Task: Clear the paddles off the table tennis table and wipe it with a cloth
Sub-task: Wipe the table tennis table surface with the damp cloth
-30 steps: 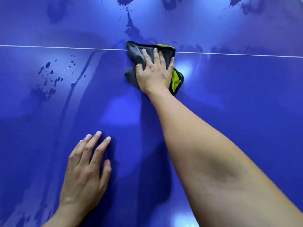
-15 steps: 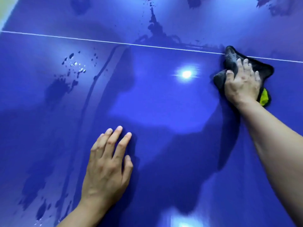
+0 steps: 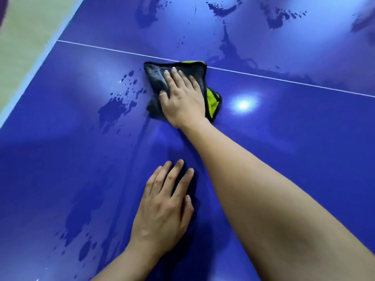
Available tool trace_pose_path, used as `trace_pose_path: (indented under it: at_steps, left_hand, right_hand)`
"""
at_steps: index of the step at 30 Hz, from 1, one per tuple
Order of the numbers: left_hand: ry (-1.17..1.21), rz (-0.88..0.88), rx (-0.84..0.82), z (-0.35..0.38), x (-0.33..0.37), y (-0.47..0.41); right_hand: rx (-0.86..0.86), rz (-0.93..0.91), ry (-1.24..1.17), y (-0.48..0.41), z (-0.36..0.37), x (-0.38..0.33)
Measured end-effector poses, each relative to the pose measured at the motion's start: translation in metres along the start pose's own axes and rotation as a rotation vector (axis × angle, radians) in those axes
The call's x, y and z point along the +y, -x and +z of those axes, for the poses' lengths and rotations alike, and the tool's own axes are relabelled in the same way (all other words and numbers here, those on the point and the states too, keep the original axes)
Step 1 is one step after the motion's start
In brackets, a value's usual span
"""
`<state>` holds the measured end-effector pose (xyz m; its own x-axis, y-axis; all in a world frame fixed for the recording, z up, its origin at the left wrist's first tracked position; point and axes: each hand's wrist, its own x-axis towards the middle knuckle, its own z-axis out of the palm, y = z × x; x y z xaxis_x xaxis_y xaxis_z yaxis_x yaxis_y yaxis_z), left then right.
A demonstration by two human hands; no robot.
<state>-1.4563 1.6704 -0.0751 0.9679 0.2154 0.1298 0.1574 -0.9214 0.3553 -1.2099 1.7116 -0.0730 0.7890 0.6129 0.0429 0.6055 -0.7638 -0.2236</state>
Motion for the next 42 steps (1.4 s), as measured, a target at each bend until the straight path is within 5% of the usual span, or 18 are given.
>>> trace_pose_path:
  at_steps: [4,14,21,27,42]
  left_hand:
    - [-0.029,0.002,-0.020,-0.001,-0.001,0.000]
    - [-0.077,-0.075,-0.048,-0.006,0.014,-0.003]
    - [-0.049,-0.044,0.033,0.004,0.007,0.002]
    - [0.110,0.016,0.149,-0.007,0.007,0.008]
    - [-0.053,0.036,0.063,-0.034,-0.006,0.174]
  right_hand:
    - [0.056,0.078,-0.014,0.028,-0.013,0.047]
    - [0.163,0.596,0.046,0.185,-0.086,0.293]
    - [0.179,0.674,0.050,0.212,-0.090,0.312]
    - [0.169,0.568,0.070,0.200,-0.076,0.258]
    - [0.011,0.019,0.021,0.120,0.004,-0.058]
